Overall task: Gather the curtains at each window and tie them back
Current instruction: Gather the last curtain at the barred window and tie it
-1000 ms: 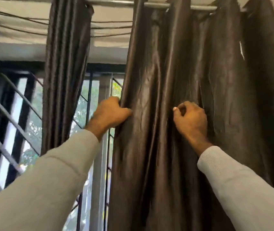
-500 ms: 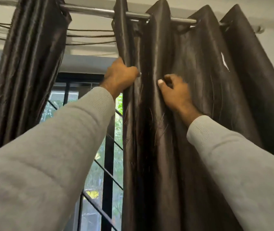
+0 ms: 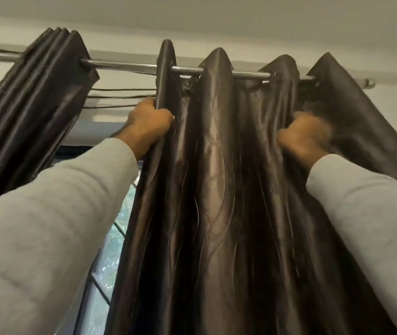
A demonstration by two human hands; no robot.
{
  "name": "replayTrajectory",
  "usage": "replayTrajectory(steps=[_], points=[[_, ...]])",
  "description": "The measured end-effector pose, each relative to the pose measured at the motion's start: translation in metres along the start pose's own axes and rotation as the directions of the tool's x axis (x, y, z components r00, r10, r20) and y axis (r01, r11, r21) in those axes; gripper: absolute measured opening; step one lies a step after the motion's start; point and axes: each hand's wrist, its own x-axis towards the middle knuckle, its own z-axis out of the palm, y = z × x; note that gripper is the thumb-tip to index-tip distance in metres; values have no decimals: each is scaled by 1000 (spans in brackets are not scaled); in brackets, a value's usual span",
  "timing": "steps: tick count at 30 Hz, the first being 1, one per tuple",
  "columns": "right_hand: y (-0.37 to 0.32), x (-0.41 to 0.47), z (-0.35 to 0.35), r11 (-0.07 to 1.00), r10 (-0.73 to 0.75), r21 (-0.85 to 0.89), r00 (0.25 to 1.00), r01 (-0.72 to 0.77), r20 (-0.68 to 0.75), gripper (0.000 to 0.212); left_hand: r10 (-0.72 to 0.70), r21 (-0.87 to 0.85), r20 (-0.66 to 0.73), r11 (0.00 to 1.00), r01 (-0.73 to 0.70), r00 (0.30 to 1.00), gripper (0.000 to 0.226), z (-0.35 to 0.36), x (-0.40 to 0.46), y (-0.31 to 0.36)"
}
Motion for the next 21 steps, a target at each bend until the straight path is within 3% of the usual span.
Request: replayTrajectory(steps=[2,4,7,9,11,12,14,15,18,19,21], points=[[-29,-14,12,976,-203,94,975,195,85,26,26,-75,90,997,-19,996,27,14,2,5],[-64,-28,26,908,-367,293,905,298,216,21,51,-145,174,989,-26,983,22,26,8,9],[-93,-29,34,759,-554,573,769,310,318,21,93,-174,218,983,-55,971,14,40,18,23],[-85,-19,27,727,-545,637,781,257,306,21,63,-96,149,994,-49,987,8,36,16,32],[-66,-11,19,741,-416,616,903,267,108,54,67,-29,74,997,-65,995,6,27,23,27],[-54,-6,16,795,-312,524,947,306,-80,60,76,-19,49,997,-75,996,11,21,27,23],[-30,3,9,939,-158,226,907,261,-390,59,93,-29,7,995,-93,996,20,12,29,22],[-18,9,6,973,-92,157,914,166,-396,62,97,-7,-9,995,-97,995,23,11,29,23],[0,23,9,970,45,242,997,-29,-62,69,123,58,18,991,-124,992,24,13,28,29],[-3,22,12,957,-2,289,999,-11,46,57,137,69,31,988,-139,990,23,14,27,31],[-22,14,25,919,-164,381,978,105,126,37,146,96,64,984,-151,987,20,16,27,35]])
